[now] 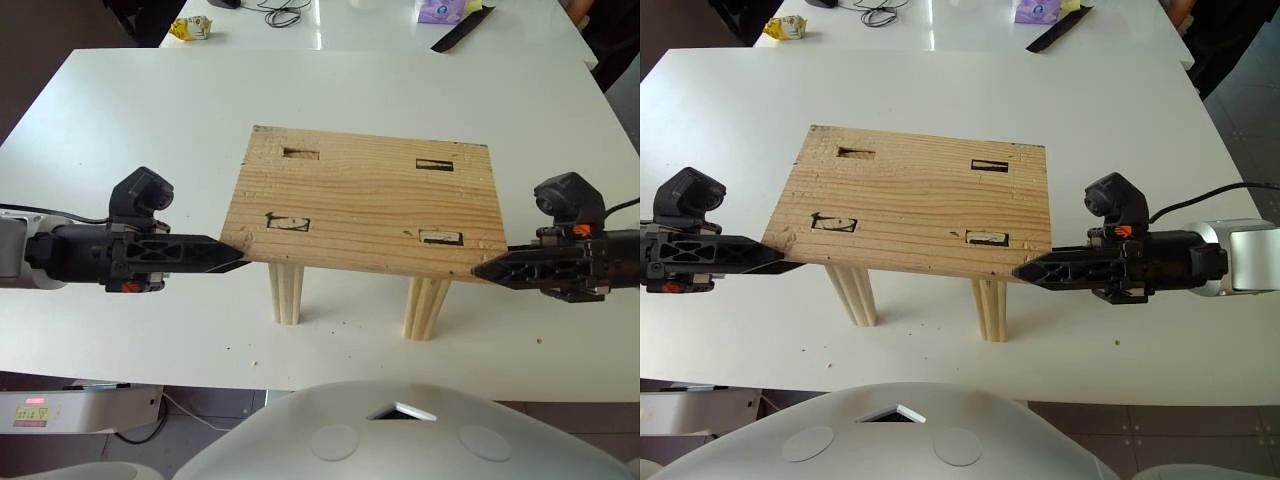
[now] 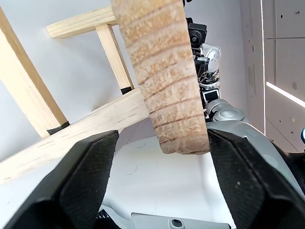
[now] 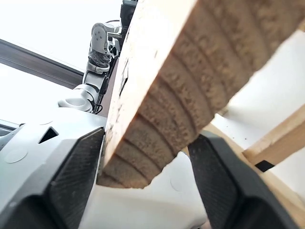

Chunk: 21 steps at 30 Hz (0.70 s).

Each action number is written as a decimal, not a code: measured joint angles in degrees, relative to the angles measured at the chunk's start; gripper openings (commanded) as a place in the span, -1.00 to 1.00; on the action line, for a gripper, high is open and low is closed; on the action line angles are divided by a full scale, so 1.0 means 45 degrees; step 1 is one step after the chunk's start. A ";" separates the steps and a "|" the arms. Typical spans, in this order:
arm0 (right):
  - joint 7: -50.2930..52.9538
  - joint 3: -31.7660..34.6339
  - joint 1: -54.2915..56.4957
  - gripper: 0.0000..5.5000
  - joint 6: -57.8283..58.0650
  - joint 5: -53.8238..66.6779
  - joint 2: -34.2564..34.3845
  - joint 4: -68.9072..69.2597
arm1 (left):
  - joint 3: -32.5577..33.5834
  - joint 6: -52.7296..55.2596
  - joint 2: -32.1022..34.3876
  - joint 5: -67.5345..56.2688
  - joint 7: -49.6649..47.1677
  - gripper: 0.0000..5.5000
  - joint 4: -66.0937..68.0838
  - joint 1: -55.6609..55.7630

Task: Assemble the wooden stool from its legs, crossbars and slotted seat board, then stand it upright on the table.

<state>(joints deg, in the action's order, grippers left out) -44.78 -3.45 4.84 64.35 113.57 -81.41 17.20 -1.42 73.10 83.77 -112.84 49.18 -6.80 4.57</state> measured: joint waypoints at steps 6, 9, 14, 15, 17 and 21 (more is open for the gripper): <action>0.0973 0.0560 -0.0129 0.58 0.0060 -0.0034 0.0080 -0.0098 | 0.0541 0.0263 -0.0806 0.0943 -0.0357 0.56 0.0505 0.0562; 0.1017 0.0806 -0.0121 0.58 0.0385 0.0002 0.0079 -0.0500 | 0.0846 0.0843 -0.0778 0.2138 -0.0547 0.56 0.0596 -0.0086; 0.0173 0.0836 -0.0054 0.58 0.1996 0.0004 -0.0245 -0.1459 | 0.1593 0.1732 -0.0788 0.2447 -0.0004 0.56 0.0744 -0.0109; -0.0180 0.0840 -0.0033 0.58 0.2505 0.0002 -0.0466 -0.1736 | 0.1747 0.1947 -0.0844 0.2702 0.0108 0.56 0.0784 0.0027; -0.0954 0.0870 0.0164 0.58 0.3176 -0.0053 -0.0700 -0.2185 | 0.1976 0.2078 -0.0955 0.2945 0.0240 0.56 0.0771 0.0165; -0.2210 0.0800 0.1394 0.58 0.4079 -0.0137 -0.1155 -0.2889 | 0.2657 0.2252 -0.1302 0.3136 0.0377 0.56 0.0441 -0.0276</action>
<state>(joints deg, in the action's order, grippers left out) -54.72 0.15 11.11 82.71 112.96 -86.61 4.20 10.54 83.23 77.91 -98.73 50.87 -4.81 3.33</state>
